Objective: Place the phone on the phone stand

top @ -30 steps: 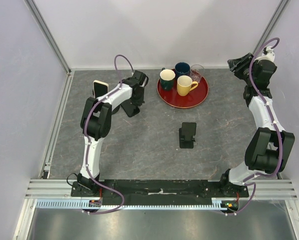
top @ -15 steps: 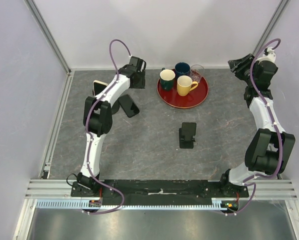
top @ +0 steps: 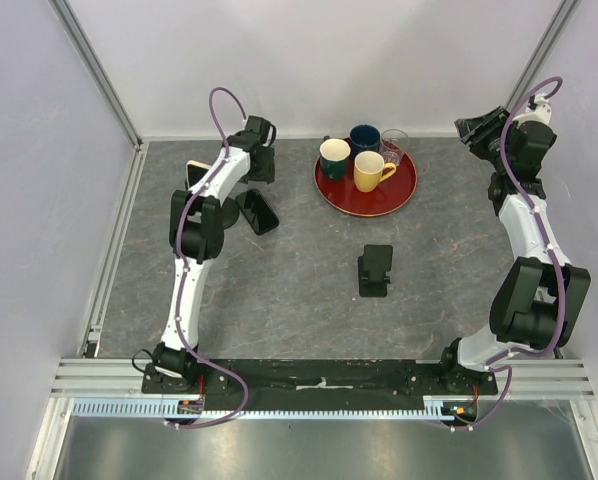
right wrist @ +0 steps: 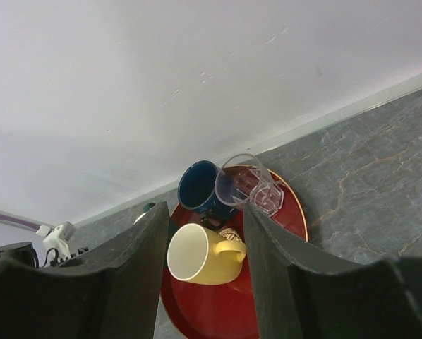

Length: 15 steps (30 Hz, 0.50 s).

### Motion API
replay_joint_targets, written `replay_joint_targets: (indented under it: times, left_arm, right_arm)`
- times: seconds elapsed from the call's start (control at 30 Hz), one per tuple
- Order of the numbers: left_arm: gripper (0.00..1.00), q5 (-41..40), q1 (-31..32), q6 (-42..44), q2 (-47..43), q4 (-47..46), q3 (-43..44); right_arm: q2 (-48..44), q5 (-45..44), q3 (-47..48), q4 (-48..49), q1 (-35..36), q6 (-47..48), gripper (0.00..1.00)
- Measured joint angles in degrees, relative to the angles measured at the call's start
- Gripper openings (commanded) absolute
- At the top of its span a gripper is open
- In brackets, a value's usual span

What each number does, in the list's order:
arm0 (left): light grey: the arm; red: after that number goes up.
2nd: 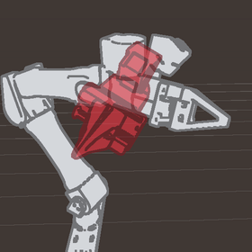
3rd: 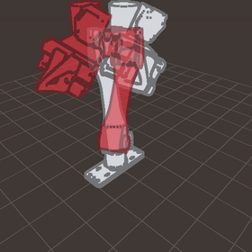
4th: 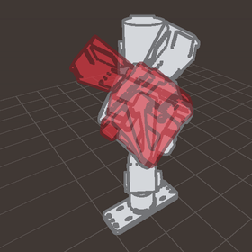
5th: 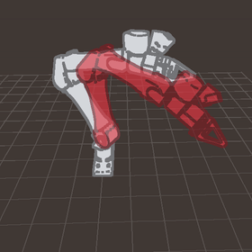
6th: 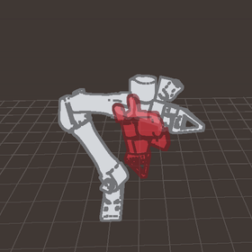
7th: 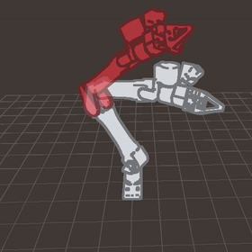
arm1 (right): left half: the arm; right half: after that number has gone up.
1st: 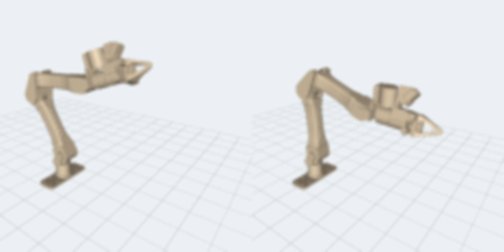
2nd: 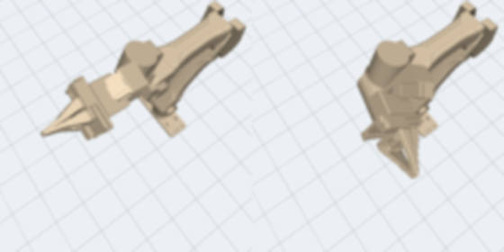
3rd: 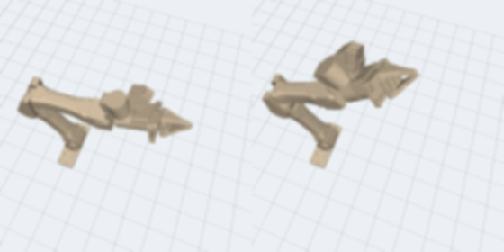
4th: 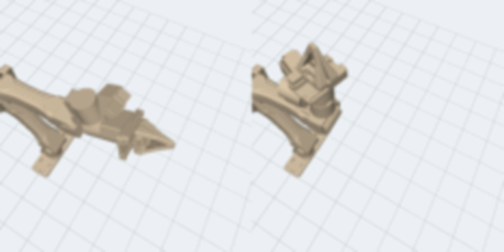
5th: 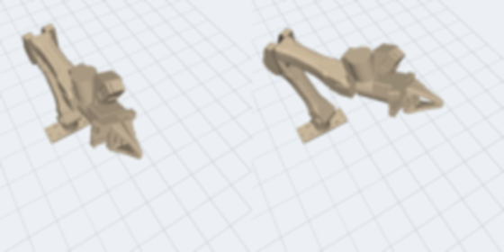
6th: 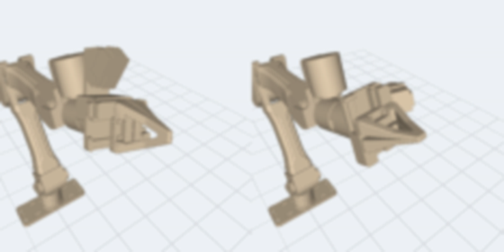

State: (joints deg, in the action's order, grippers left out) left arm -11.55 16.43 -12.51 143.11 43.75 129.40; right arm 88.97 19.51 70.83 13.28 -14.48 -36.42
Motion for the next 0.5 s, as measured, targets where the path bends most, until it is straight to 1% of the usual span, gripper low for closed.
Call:
replay_joint_targets:
  times: [0.17,0.3,0.37,0.4,0.5]
  left_arm:
    - [0.68,1.7,0.5,0.0,0.1,1.3,-0.2]
    - [0.67,2.8,0.7,0.0,0.1,0.4,-2.1]
    - [0.65,3.2,0.6,0.0,0.0,-0.4,-2.8]
    - [0.61,3.5,0.5,0.0,-0.2,-0.9,-3.4]
    - [0.57,4.8,0.0,-0.1,-1.0,-2.4,-5.3]
  right_arm:
    - [0.0,0.2,0.0,0.0,0.0,0.0,0.54]
    - [0.0,0.2,-0.1,0.0,0.0,0.0,0.55]
    - [0.0,0.2,-0.1,0.0,0.0,0.0,0.55]
    - [0.0,0.2,-0.1,0.0,0.0,0.0,0.55]
    - [0.0,0.2,-0.2,0.0,0.0,0.0,0.55]
